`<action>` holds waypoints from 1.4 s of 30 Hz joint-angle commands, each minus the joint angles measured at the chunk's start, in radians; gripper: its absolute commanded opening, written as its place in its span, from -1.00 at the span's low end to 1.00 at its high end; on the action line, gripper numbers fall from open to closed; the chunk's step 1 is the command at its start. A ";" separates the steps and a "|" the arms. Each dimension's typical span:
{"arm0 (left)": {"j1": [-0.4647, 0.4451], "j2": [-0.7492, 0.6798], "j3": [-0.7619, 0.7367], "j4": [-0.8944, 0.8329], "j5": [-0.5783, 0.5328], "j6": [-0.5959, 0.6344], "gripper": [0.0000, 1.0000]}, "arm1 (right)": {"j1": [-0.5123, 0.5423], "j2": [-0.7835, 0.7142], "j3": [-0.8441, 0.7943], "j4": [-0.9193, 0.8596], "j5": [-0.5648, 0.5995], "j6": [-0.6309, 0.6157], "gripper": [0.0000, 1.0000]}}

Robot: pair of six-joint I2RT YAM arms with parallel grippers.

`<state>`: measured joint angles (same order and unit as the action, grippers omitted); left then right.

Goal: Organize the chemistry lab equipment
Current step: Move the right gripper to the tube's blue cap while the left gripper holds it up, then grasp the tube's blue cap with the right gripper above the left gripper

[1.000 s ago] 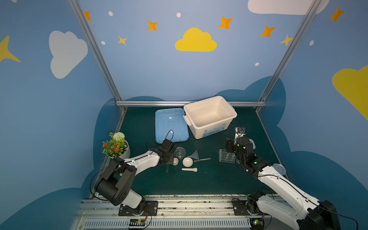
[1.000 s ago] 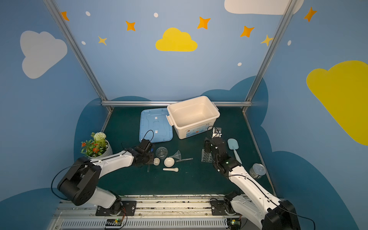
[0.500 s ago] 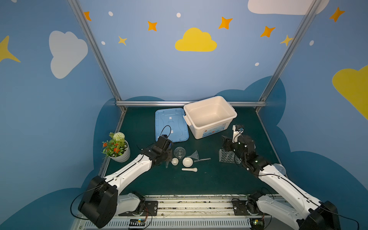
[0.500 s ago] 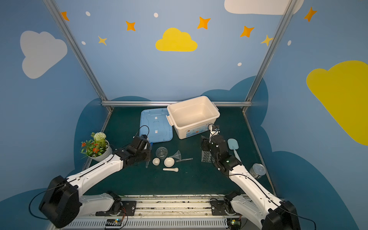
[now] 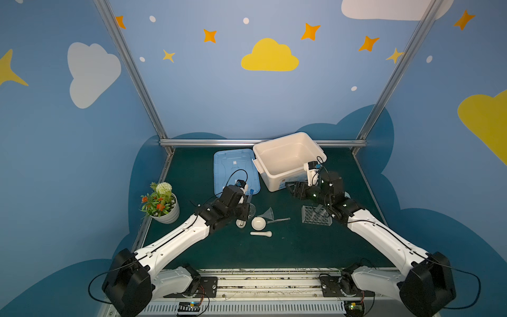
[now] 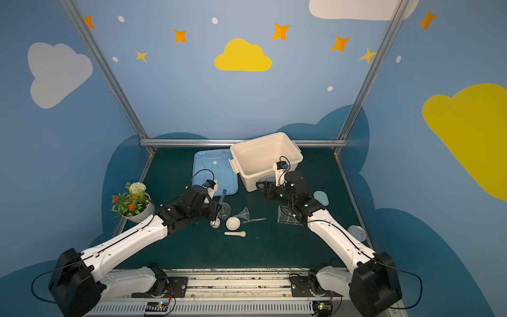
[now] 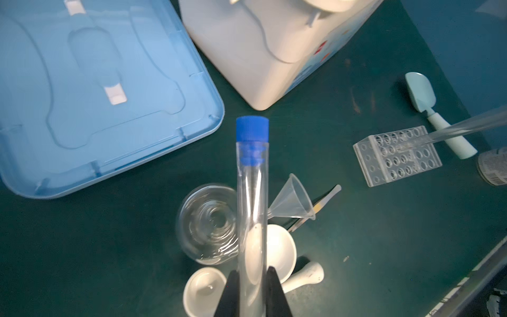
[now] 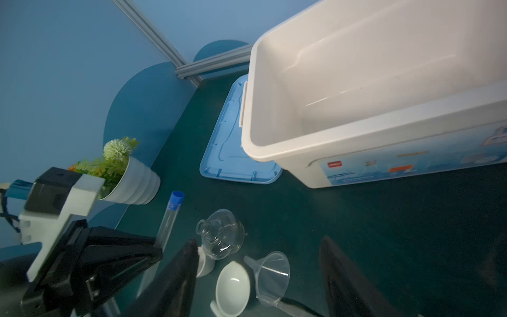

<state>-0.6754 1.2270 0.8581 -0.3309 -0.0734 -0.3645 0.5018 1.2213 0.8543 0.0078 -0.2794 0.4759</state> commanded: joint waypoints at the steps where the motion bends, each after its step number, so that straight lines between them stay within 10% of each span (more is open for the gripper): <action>1: -0.029 0.035 0.042 0.058 0.023 0.017 -0.82 | -0.005 0.036 0.041 0.031 -0.136 0.070 0.37; 14: -0.123 0.152 0.130 0.116 0.046 0.029 -0.82 | -0.020 0.262 0.162 -0.041 -0.370 0.183 0.12; 42: -0.134 0.202 0.162 0.139 0.050 0.030 -0.81 | -0.020 0.285 0.121 0.024 -0.437 0.228 -0.35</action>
<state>-0.8074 1.4216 0.9901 -0.2108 -0.0315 -0.3431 0.4858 1.5066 0.9863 0.0280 -0.7013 0.7177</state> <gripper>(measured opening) 0.140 0.330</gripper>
